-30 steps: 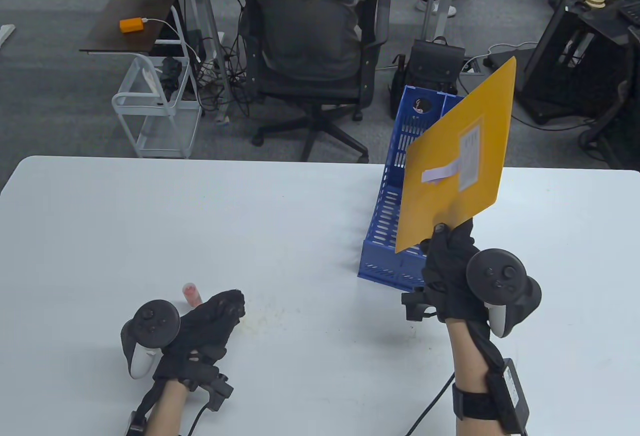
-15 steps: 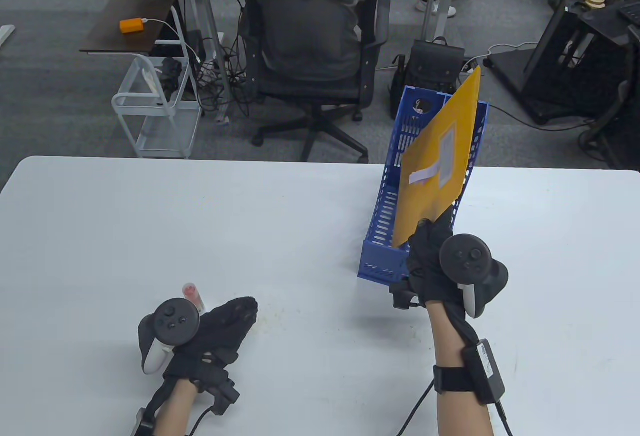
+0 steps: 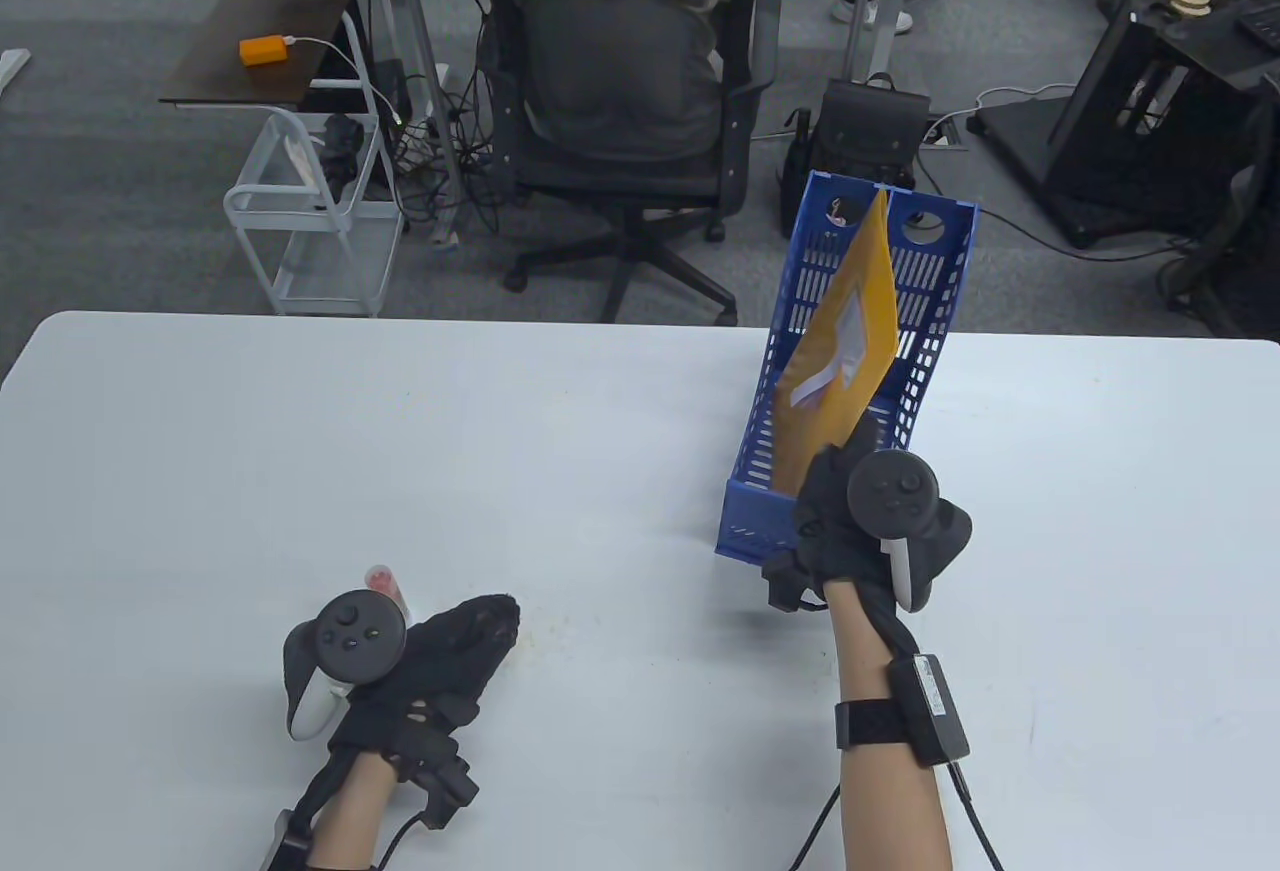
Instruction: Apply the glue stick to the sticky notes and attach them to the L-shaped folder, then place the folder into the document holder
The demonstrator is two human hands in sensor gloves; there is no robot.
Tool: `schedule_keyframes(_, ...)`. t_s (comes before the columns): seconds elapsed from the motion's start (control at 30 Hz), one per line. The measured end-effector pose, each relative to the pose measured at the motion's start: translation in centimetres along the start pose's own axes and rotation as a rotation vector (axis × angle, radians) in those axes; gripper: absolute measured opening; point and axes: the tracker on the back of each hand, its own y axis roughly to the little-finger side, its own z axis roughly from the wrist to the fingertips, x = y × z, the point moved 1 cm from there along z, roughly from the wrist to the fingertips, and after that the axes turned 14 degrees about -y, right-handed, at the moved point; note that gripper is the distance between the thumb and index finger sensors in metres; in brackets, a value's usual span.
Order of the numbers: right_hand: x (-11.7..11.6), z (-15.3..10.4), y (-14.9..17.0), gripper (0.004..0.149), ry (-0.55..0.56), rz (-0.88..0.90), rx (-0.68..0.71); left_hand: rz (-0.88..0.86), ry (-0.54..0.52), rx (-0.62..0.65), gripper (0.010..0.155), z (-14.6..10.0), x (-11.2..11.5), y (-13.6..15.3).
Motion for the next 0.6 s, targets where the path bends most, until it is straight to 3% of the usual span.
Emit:
schedule_keyframes(0.33, 0.3, -0.5, 0.5, 0.057, -0.005, -0.029, -0.016, -0.042, 0.032, 0.046, 0.054, -0.1, 0.6, -1.3)
schedule_keyframes(0.6, 1.9, -2.9, 0.0, 0.067, 0.016, -0.077, 0.042, -0.02, 0.012, 0.068, 0.054, -0.3, 0.7, -2.3)
